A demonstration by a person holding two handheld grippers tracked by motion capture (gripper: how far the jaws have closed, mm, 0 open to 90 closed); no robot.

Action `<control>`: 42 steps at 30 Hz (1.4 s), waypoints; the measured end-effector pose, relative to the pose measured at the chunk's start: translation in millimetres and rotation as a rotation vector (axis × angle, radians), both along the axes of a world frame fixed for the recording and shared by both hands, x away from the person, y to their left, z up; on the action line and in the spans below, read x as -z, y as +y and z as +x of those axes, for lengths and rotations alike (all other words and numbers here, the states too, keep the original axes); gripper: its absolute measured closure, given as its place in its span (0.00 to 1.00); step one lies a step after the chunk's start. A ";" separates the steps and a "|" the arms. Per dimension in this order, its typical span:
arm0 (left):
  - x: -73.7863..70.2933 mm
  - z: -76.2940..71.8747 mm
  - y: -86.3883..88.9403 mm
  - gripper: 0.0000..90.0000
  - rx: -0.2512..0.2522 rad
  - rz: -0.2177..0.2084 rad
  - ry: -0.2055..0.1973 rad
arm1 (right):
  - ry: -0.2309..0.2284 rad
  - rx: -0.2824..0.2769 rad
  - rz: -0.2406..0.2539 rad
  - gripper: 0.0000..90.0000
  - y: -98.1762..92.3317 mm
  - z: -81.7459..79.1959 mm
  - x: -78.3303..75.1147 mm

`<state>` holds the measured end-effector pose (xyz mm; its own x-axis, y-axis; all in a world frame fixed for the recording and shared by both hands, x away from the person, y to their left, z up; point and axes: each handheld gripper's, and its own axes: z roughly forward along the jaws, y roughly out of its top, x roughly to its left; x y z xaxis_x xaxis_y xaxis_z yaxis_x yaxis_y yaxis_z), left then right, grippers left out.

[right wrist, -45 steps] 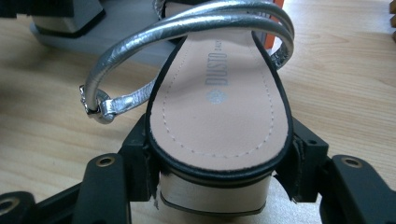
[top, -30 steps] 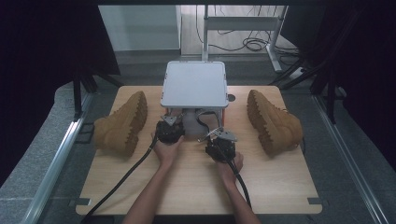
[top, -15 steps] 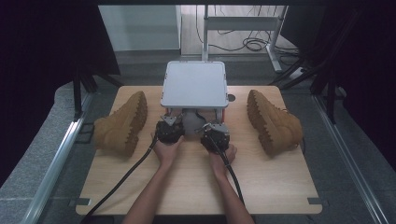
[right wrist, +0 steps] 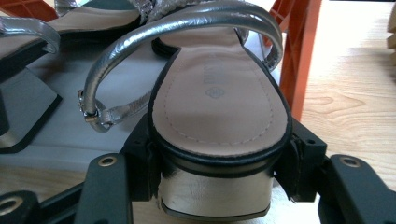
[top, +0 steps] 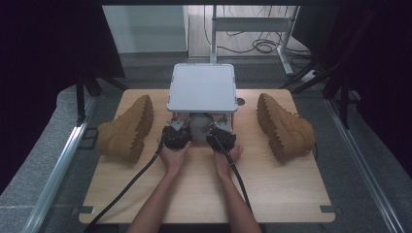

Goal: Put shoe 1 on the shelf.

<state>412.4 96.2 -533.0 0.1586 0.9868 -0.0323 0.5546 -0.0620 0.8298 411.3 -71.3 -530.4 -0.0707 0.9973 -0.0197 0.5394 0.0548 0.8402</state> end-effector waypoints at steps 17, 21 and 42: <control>0.4 -0.2 0.3 0.49 0.001 0.000 -0.002 | 0.022 -0.007 -0.001 0.45 6.3 14.9 5.6; 0.5 -0.4 0.3 0.49 0.001 -0.001 -0.003 | 0.024 -0.006 0.011 0.45 6.6 16.3 5.6; 4.0 -0.4 6.3 0.32 0.046 -0.037 0.074 | 0.055 -0.078 0.106 0.26 -6.5 7.6 0.6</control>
<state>411.9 102.5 -537.1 0.1992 0.9765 -0.0818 0.6115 -0.0587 0.7891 419.0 -77.8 -531.0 -0.1465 0.9849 0.0920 0.5825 0.0107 0.8128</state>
